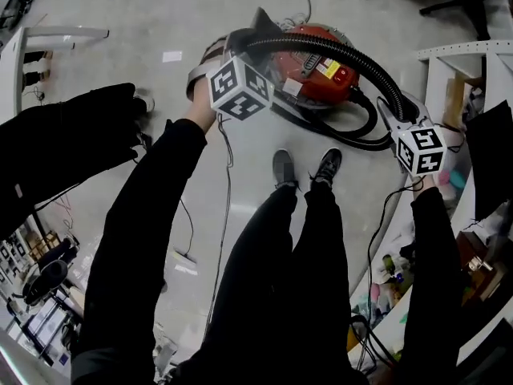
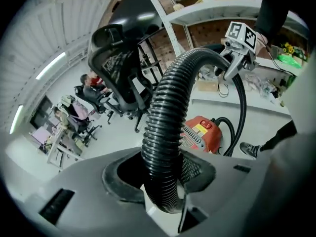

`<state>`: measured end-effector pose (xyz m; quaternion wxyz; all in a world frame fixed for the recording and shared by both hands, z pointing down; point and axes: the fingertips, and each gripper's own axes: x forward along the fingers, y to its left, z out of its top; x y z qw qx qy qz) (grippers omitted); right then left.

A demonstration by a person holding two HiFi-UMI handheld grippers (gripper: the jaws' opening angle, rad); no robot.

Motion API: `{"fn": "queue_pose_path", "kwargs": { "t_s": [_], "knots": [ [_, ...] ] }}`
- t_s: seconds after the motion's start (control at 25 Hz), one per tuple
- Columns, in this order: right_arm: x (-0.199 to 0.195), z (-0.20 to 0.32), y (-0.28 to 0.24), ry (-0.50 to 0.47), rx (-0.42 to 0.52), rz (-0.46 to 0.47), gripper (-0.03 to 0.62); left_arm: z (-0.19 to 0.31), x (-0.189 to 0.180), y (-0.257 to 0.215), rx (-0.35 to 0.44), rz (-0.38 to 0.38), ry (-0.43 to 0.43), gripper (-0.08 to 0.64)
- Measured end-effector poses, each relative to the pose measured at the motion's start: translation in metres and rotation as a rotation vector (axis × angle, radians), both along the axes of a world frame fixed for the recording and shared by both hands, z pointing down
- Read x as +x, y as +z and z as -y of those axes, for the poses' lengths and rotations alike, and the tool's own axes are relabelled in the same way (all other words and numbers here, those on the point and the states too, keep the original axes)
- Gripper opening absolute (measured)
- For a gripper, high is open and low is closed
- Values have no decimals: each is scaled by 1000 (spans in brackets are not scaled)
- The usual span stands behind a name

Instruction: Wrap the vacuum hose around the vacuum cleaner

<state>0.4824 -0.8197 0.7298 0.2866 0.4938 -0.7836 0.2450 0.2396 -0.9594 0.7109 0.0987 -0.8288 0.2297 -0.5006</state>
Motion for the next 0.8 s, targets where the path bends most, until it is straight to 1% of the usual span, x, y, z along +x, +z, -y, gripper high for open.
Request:
{"fn": "queue_pose_path", "kwargs": {
  "t_s": [0.12, 0.2, 0.32, 0.44, 0.56, 0.6, 0.68, 0.76, 0.8],
  "knots": [
    [23, 17, 47, 15, -3, -55, 179, 16, 16, 40, -40, 66, 33, 175],
    [43, 28, 76, 26, -9, -107, 183, 25, 31, 67, -71, 99, 49, 175],
    [70, 43, 115, 33, -34, -154, 183, 37, 53, 104, -110, 146, 63, 175],
    [90, 62, 141, 30, -39, -189, 183, 57, 70, 128, -127, 198, 65, 175],
    [108, 85, 165, 48, -59, -209, 183, 79, 84, 147, -145, 234, 34, 176],
    [113, 93, 174, 59, -76, -214, 183, 86, 89, 150, -141, 230, 26, 188],
    [122, 109, 193, 76, -115, -213, 183, 99, 94, 146, -109, 187, 7, 280],
    [122, 126, 207, 57, -139, -206, 183, 104, 85, 137, -92, 110, -42, 336],
    [119, 135, 213, 40, -150, -210, 182, 101, 76, 129, -76, 67, -59, 336]
  ]
}}
